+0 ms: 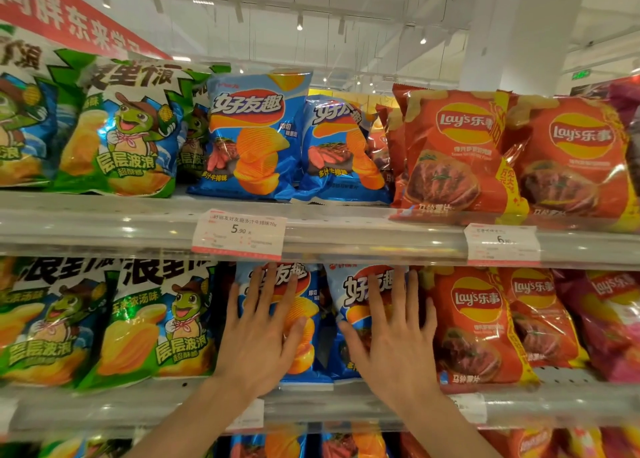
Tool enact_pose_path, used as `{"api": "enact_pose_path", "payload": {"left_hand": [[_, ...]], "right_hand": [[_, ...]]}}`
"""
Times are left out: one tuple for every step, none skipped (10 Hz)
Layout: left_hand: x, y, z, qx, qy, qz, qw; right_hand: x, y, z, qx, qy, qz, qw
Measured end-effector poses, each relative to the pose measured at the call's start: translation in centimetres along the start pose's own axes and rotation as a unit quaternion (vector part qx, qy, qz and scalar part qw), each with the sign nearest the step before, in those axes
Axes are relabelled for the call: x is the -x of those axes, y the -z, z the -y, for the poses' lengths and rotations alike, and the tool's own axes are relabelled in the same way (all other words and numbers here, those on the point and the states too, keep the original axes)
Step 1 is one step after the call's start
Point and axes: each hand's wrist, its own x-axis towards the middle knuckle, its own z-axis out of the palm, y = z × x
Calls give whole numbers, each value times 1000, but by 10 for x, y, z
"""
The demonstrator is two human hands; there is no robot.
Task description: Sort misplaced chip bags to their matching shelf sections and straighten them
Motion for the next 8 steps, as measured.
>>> {"api": "enact_pose_path", "payload": {"left_hand": [[0, -1, 0, -4, 0, -2, 1000], [1, 0, 0, -7, 1, -2, 1000], [1, 2, -2, -4, 6, -5, 1000], [2, 5, -1, 6, 17, -5, 1000], [2, 9, 2, 27, 17, -14, 999], [2, 17, 9, 52, 17, -23, 998], [6, 23, 24, 66, 10, -41, 997], [10, 30, 34, 101, 9, -45, 994]], "right_hand": [[-8, -7, -4, -2, 50, 2, 999], [-8, -19, -4, -12, 36, 30, 999], [-7, -21, -4, -15, 32, 34, 999], [-7, -19, -3, -12, 30, 27, 999], [-5, -15, 0, -19, 14, 14, 1000], [-4, -9, 9, -37, -13, -8, 999], [3, -6, 15, -42, -37, -25, 998], [9, -3, 27, -51, -53, -38, 997]]}}
